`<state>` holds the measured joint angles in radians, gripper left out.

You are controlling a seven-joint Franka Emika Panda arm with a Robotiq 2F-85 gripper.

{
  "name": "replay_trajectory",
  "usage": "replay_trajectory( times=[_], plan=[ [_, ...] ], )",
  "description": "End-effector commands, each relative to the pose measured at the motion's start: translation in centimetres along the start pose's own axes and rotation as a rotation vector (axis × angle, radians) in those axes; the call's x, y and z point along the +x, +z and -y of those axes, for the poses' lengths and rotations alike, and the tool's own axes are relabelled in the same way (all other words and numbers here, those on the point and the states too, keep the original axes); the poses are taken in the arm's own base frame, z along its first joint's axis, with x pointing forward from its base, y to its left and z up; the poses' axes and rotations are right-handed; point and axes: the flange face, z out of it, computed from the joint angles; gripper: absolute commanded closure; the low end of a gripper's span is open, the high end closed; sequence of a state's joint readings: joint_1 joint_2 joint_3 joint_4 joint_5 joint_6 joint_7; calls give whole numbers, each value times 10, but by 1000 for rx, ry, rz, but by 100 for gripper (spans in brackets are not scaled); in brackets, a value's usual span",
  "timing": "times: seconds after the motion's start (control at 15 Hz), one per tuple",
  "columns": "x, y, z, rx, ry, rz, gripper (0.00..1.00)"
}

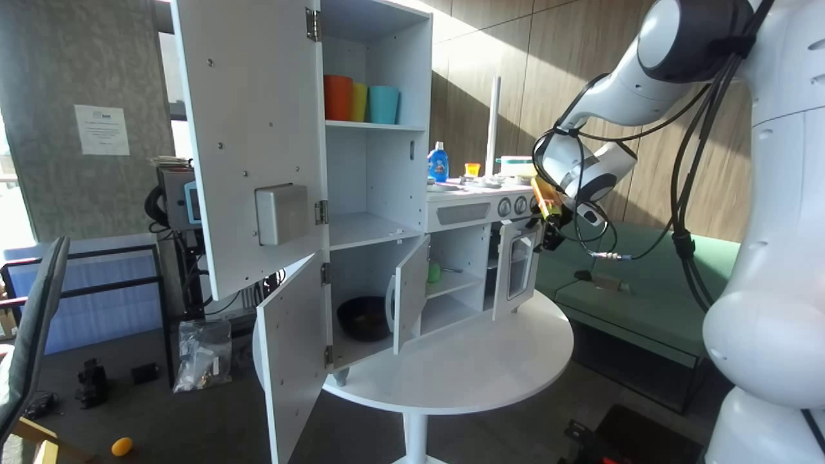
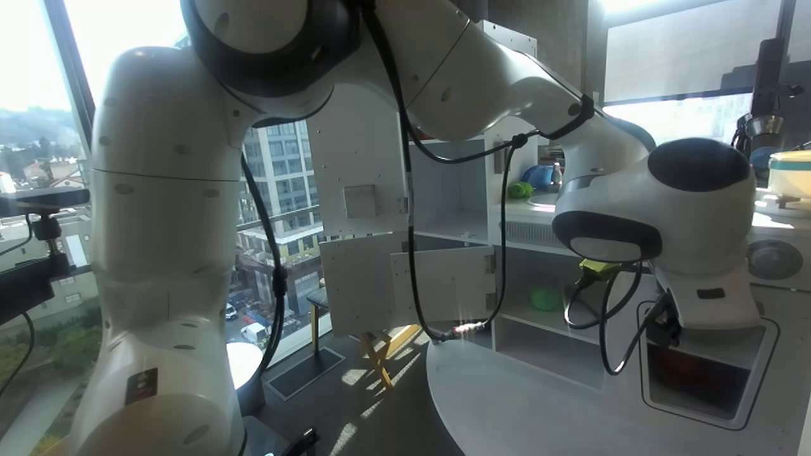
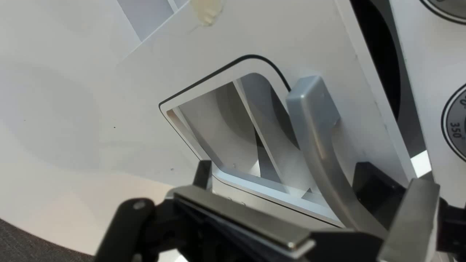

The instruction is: Open the cabinet and oven doors.

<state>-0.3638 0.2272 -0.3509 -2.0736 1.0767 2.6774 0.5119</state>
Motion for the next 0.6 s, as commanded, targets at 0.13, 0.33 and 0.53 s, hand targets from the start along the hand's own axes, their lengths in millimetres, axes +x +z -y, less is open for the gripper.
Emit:
replay_trajectory(
  times=[0.13, 0.33, 0.53],
  plan=[
    [28, -20, 0, 24, -38, -158, 0],
    [34, -38, 1, 52, -17, -117, 0],
    [42, -52, 1, 71, 15, -72, 0]
  ],
)
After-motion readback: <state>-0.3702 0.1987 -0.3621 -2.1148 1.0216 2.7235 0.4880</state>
